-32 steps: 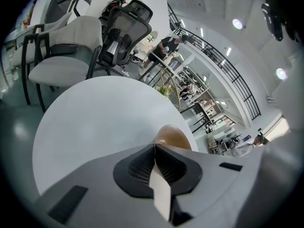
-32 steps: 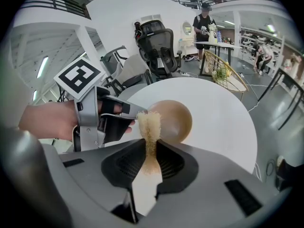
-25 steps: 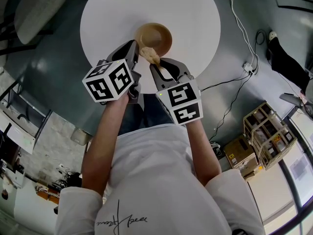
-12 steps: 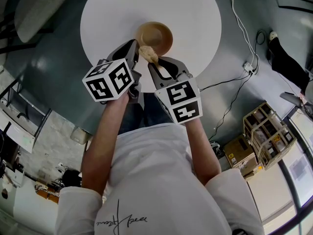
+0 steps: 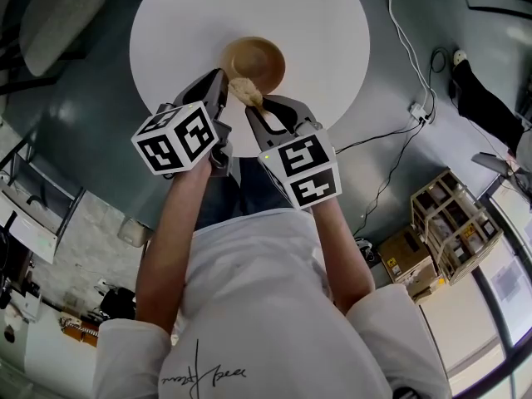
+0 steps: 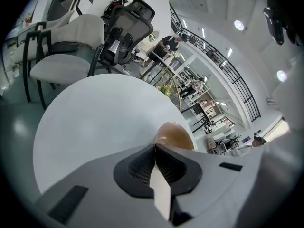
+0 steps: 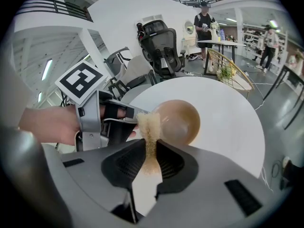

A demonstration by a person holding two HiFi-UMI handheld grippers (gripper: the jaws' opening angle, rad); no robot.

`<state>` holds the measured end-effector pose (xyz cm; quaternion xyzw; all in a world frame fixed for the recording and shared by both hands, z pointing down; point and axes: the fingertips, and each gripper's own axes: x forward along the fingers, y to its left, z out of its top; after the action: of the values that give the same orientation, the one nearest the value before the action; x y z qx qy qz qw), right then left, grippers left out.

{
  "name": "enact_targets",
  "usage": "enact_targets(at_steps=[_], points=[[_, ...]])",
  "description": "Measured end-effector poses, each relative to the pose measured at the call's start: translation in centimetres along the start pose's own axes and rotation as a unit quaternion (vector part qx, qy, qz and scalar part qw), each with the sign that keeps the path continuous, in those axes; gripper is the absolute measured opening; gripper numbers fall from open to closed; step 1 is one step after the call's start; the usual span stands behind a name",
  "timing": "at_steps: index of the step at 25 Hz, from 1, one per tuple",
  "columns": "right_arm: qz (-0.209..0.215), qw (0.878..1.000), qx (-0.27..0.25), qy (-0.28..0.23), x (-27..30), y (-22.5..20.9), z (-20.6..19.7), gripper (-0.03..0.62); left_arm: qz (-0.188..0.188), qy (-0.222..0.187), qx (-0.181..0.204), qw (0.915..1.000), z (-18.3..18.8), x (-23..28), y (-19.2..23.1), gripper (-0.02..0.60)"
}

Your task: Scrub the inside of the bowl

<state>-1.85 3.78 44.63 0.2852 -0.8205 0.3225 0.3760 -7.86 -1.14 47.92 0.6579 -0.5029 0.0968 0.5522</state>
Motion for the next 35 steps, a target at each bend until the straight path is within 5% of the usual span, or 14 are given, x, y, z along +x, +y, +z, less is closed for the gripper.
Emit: enact_targets(at_steps=[19, 35], points=[[0.009, 1.0, 0.017, 0.001, -0.8, -2.1, -0.1, 0.086, -0.009, 0.008, 0.008, 0.9999, 0.4, 0.3, 0.1, 0.011], [0.005, 1.0, -0.022, 0.017, -1.6, -3.8, 0.4, 0.086, -0.021, 0.011, 0.007, 0.9997, 0.9, 0.6, -0.8, 0.011]])
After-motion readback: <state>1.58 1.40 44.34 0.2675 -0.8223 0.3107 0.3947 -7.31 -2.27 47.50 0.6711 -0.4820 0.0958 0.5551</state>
